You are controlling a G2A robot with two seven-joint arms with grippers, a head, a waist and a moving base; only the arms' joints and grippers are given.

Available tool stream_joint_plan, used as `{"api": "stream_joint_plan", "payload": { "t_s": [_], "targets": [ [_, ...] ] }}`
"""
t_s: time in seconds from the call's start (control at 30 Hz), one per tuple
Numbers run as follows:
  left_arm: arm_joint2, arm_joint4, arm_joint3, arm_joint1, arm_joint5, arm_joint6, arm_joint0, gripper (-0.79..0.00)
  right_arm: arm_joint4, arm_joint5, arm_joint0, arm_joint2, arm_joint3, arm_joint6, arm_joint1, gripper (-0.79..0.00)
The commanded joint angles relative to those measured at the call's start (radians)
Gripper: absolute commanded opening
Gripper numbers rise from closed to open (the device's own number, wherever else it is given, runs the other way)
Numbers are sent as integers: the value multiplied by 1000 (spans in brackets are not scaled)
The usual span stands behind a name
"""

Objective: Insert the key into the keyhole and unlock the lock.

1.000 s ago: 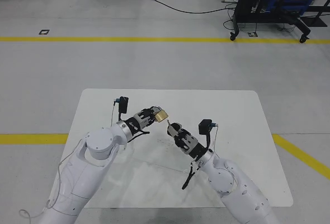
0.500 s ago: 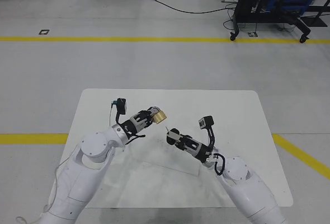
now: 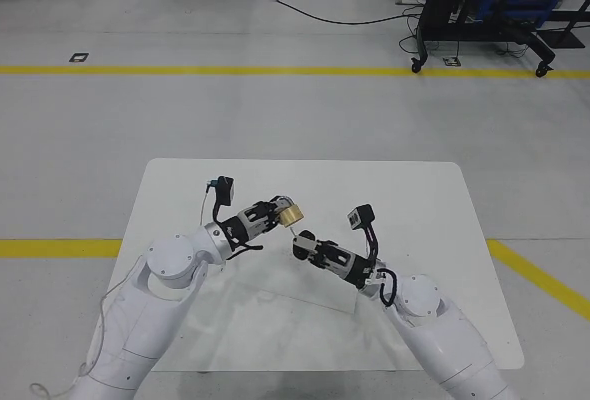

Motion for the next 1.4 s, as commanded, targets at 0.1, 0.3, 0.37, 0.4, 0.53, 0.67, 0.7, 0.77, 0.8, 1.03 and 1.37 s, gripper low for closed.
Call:
{"api": "stream_joint_plan", "payload": {
  "t_s": [0.1, 0.3, 0.37, 0.4, 0.53, 0.67, 0.7, 0.77, 0.8, 1.03, 1.37],
  "targets": [
    [0, 1, 3, 0, -2, -5, -3, -785, 0, -5, -3, 6, 3, -17, 0, -785],
    [4, 4, 3, -1, -1, -11, -7, -785, -35, 1, -3, 13, 6, -40, 1, -785],
    [5, 5, 3, -1, -1, -12, -6, -785, -46, 4, -4, 11, 6, -55, 1, -785],
    [4, 5, 3, -1, -2, -11, -5, -785, -45, 4, -3, 10, 6, -60, 0, -785],
    [3, 14, -2, 0, 0, -12, 3, -785, -64, -1, 0, 9, 4, -71, 0, -785],
    [2, 24, -7, 1, 3, -10, 7, -785, -82, 1, -2, 5, -3, -79, -1, -785],
    [3, 25, -8, 1, 4, -10, 7, -785, -89, 2, -3, 5, -4, -84, -1, -785],
    [4, 33, -13, 2, 7, -10, 8, -785, -103, 3, -6, 5, -9, -93, -1, -785],
    [5, 38, -15, 2, 9, -10, 8, -785, -105, 4, -7, 4, -10, -96, -1, -785],
    [12, 50, -19, 2, 9, -9, 10, -785, -117, 9, -4, 4, -12, -111, -2, -785],
    [11, 29, -17, 0, 6, -11, 13, -785, -172, 12, 14, -8, -12, -161, -7, -705]
  ]
}}
